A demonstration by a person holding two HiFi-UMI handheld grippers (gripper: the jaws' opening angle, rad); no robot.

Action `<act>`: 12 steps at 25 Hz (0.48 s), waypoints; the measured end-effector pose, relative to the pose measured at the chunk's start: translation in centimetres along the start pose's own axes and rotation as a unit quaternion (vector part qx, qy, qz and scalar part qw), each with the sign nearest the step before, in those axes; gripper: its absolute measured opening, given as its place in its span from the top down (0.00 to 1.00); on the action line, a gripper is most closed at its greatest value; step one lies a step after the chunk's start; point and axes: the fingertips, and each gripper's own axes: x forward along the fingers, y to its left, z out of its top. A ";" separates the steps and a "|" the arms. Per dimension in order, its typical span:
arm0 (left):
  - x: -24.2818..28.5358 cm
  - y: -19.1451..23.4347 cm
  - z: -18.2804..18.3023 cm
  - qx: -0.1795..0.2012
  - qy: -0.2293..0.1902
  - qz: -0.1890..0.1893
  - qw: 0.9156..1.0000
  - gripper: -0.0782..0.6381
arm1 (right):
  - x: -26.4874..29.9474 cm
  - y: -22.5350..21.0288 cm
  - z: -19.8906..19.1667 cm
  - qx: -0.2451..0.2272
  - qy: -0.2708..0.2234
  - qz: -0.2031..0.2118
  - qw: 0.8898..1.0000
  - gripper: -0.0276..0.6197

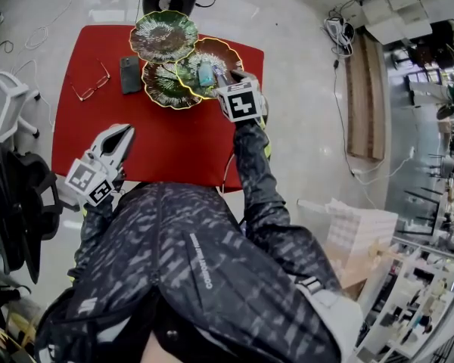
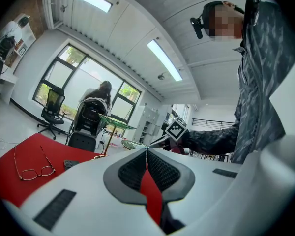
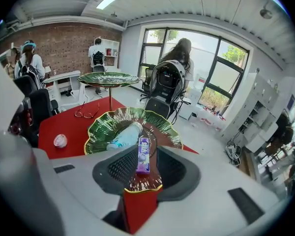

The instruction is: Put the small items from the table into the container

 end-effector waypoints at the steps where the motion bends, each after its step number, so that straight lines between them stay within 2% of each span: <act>1: 0.0 0.1 0.0 -0.001 0.000 0.000 1.000 0.87 | 0.0 -0.1 0.2 -0.001 -0.004 -0.001 1.000 0.80; 7: 0.1 -0.2 0.1 0.003 0.000 -0.001 1.000 0.87 | -0.9 1.2 1.2 -0.008 -0.027 0.013 1.000 0.80; 12: 0.0 -0.7 0.0 0.023 0.005 0.007 1.000 0.87 | -2.0 3.3 2.0 -0.018 -0.043 0.038 0.998 0.80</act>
